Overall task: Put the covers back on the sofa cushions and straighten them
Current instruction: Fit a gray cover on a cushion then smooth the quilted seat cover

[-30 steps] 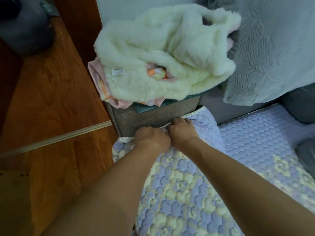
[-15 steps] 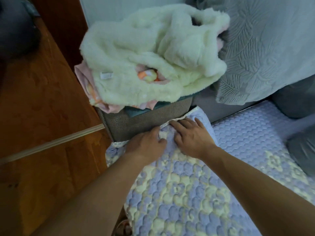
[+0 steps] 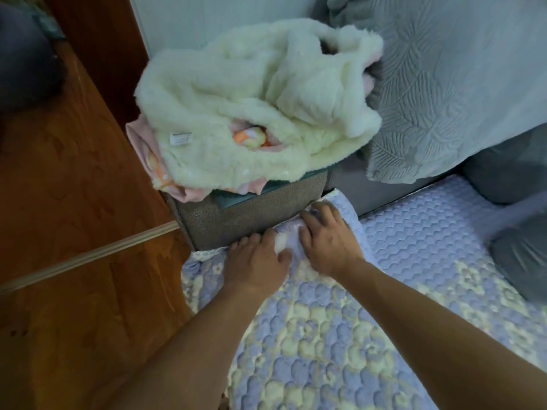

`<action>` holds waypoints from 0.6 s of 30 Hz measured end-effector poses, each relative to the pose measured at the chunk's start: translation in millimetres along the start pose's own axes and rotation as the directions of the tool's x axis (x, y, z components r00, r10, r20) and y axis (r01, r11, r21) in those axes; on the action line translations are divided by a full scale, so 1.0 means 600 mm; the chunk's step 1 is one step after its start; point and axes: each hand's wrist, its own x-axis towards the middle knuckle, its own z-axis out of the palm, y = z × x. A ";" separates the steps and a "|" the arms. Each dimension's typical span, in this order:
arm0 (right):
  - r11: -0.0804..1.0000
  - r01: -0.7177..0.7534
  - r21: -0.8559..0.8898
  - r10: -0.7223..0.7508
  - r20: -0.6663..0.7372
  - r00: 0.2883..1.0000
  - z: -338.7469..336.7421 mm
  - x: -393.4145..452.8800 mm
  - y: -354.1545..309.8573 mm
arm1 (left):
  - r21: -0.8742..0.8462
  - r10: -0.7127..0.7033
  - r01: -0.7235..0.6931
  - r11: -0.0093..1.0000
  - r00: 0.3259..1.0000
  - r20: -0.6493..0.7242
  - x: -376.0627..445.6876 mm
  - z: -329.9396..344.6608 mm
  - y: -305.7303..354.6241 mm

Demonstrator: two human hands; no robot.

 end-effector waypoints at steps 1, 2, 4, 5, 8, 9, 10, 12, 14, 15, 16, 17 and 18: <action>0.999 -0.028 0.016 0.027 0.023 0.999 0.002 0.000 0.000 | 0.001 -0.004 0.004 1.000 1.000 0.009 0.003 -0.002 0.001; 0.999 -0.045 0.028 0.044 0.064 0.997 -0.005 0.002 -0.005 | -0.008 -0.011 0.011 1.000 1.000 0.024 0.007 -0.007 0.004; 0.999 -0.033 -0.037 0.039 0.190 0.981 -0.016 0.027 -0.005 | -0.026 -0.032 0.034 0.999 0.997 0.077 0.017 -0.019 0.007; 0.996 -0.044 -0.075 0.062 0.260 0.964 -0.026 0.047 -0.006 | -0.032 -0.050 0.054 0.998 0.993 0.105 0.021 -0.025 0.008; 0.984 -0.077 -0.160 0.148 0.499 0.854 -0.046 0.117 -0.007 | -0.053 -0.126 0.143 0.988 0.962 0.244 0.036 -0.041 0.018; 0.981 -0.113 -0.159 0.184 0.560 0.808 -0.052 0.135 -0.011 | -0.049 -0.148 0.168 0.985 0.949 0.277 0.041 -0.043 0.024; 0.978 -0.159 -0.138 0.210 0.616 0.759 -0.060 0.141 -0.017 | -0.042 -0.166 0.186 0.982 0.941 0.296 0.045 -0.044 0.032; 0.969 -0.209 -0.131 0.240 0.690 0.683 -0.058 0.143 -0.017 | 0.019 -0.176 0.177 0.984 0.951 0.256 0.049 -0.040 0.046; 0.969 -0.165 -0.185 0.248 0.685 0.685 -0.056 0.130 -0.019 | 0.134 -0.119 0.099 0.986 0.982 0.147 0.039 -0.031 0.045; 0.964 -0.146 -0.224 0.261 0.669 0.696 -0.058 0.123 -0.020 | 0.174 -0.057 0.043 0.984 0.995 0.079 0.031 -0.022 0.037; 0.970 -0.130 -0.205 0.236 0.666 0.708 -0.062 0.117 -0.020 | 0.188 -0.001 -0.006 0.982 0.999 0.037 0.017 -0.009 0.027; 0.977 -0.080 -0.196 0.196 0.692 0.694 -0.061 0.119 -0.020 | 0.175 0.044 -0.041 0.984 0.999 -0.013 0.002 0.001 0.016; 0.980 -0.073 -0.185 0.186 0.722 0.667 -0.058 0.125 -0.020 | 0.158 0.089 -0.085 0.984 0.996 -0.015 -0.003 0.008 0.003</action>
